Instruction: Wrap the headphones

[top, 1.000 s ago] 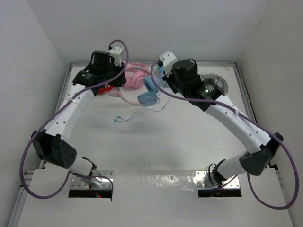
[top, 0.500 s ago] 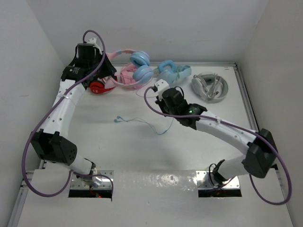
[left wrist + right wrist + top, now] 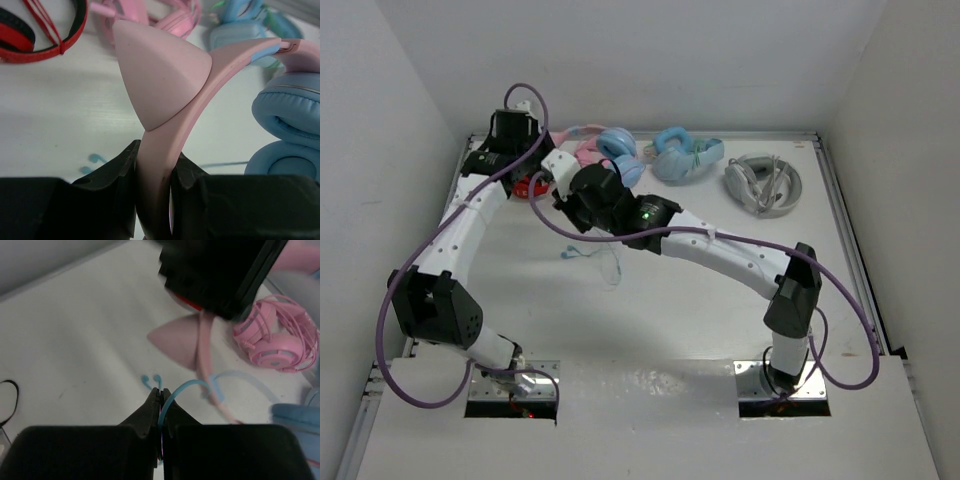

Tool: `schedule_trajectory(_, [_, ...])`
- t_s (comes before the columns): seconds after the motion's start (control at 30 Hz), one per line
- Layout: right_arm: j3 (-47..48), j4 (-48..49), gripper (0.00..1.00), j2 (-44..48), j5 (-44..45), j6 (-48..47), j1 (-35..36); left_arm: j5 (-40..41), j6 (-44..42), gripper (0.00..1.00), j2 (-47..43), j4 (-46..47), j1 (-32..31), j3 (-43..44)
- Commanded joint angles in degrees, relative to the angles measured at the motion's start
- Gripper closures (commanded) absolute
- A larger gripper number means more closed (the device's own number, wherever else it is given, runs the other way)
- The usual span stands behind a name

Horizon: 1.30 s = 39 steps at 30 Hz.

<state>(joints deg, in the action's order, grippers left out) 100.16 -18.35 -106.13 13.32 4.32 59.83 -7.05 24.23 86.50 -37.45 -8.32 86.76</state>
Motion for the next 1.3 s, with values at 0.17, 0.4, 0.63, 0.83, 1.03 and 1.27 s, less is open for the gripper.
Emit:
schedule_trajectory(0.17, [11.02, -6.08, 1.00, -0.75, 1.78, 2.10, -1.30, 2.21, -7.34, 1.00, -1.68, 7.30, -2.93, -4.22])
schedule_trajectory(0.4, [14.35, -10.82, 1.00, -0.31, 1.36, 9.12, -6.91, 5.01, -19.55, 1.00, -4.23, 11.78, -8.19, -8.01])
schedule_trajectory(0.63, [17.87, -19.61, 1.00, 0.13, -0.57, 10.27, -8.33, 21.26, -35.71, 1.00, -5.82, 18.81, -15.32, -12.67])
schedule_trajectory(0.83, [19.55, -28.75, 1.00, -0.31, -1.02, 11.24, -8.59, 31.29, -49.51, 1.00, -5.64, 25.92, -18.05, -15.56])
schedule_trajectory(1.03, [22.45, -35.70, 1.00, -1.37, -2.87, 12.38, -10.35, 34.21, -55.60, 1.00, -5.38, 27.79, -20.51, -17.41])
schedule_trajectory(1.27, [13.69, -33.52, 1.00, 3.63, 6.89, 8.08, -16.48, 19.92, -53.76, 1.00, -6.60, 17.07, -20.86, -15.84])
